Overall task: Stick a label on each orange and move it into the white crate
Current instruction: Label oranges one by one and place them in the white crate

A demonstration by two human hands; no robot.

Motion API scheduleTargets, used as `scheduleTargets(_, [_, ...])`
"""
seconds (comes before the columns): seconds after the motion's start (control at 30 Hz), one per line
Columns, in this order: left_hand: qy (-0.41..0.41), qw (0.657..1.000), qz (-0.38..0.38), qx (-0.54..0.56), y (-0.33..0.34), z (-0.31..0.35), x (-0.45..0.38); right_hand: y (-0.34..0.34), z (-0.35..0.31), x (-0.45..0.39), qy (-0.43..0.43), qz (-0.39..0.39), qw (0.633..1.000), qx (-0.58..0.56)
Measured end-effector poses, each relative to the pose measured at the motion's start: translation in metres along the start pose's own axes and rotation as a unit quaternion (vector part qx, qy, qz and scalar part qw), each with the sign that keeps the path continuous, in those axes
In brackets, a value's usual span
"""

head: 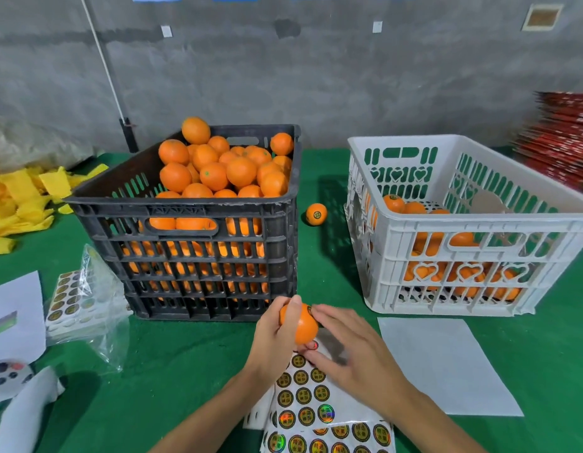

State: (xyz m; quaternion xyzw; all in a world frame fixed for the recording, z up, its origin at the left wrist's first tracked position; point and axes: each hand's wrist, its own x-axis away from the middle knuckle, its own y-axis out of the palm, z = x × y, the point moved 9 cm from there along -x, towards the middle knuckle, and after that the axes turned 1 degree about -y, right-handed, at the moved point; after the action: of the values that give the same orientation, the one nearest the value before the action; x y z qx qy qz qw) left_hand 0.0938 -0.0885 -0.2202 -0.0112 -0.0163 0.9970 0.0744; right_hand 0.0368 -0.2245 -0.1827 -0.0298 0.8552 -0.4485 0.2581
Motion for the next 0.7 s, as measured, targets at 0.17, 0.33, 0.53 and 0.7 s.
scheduleTargets(0.17, [0.009, 1.0, -0.017, -0.011, 0.016, 0.019, 0.009, 0.002, -0.021, -0.001, -0.029, 0.062, 0.982, 0.178])
scheduleTargets(0.33, [0.025, 0.994, -0.109, 0.016, 0.044, 0.087, -0.005, -0.078, -0.025, -0.017, -0.066, 0.239, 0.955, 0.164])
scheduleTargets(0.53, [0.199, 0.969, -0.133, -0.067, 0.079, 0.22, -0.042, -0.185, -0.013, -0.063, -0.029, 0.339, 0.901, 0.268])
scheduleTargets(0.7, [0.249, 0.957, -0.055, -0.135, 0.05, 0.278, -0.081, -0.211, -0.002, -0.093, -0.004, 0.325, 0.895, 0.306])
